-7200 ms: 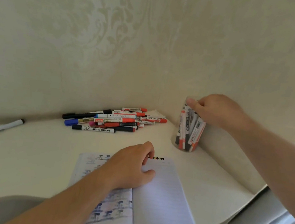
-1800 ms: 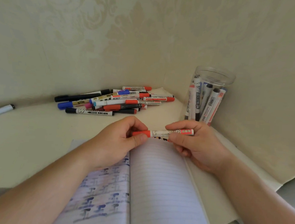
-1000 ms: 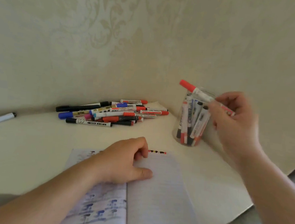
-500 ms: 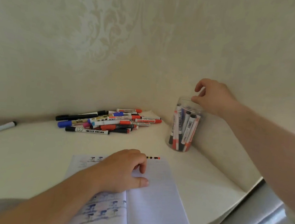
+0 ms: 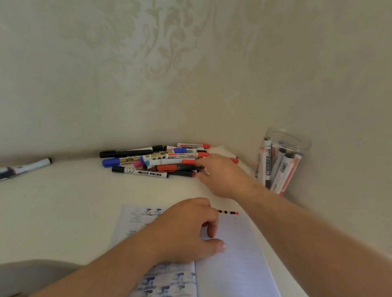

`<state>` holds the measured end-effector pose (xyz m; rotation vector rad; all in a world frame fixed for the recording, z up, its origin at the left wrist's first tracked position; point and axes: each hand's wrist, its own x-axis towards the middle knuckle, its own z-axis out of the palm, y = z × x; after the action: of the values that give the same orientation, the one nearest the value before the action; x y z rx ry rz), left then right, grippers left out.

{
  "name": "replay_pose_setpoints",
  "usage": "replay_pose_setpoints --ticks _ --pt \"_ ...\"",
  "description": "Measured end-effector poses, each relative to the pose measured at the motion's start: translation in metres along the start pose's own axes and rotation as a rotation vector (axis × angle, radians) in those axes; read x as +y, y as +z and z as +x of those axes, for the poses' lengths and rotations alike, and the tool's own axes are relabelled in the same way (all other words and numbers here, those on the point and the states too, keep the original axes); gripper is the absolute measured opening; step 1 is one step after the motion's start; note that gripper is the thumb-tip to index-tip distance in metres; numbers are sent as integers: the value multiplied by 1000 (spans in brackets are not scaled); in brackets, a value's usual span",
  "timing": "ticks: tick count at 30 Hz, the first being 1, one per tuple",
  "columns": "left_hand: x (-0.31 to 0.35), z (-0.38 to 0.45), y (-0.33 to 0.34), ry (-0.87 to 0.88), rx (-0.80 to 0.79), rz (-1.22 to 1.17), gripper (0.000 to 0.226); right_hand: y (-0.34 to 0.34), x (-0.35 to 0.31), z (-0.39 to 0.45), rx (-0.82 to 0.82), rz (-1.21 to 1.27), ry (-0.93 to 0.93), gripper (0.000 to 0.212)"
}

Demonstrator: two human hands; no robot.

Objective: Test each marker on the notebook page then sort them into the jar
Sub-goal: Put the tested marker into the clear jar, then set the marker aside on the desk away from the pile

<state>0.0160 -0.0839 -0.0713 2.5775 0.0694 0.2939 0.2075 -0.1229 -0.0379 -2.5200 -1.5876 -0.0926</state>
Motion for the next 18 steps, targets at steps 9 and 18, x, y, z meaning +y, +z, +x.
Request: replay_pose_setpoints --ticks 9,18 --pt "-6 2 1 13 33 -23 29 15 -5 27 113 -44 2 23" --pt "-6 1 0 -142 267 -169 35 1 17 -11 334 279 4 6"
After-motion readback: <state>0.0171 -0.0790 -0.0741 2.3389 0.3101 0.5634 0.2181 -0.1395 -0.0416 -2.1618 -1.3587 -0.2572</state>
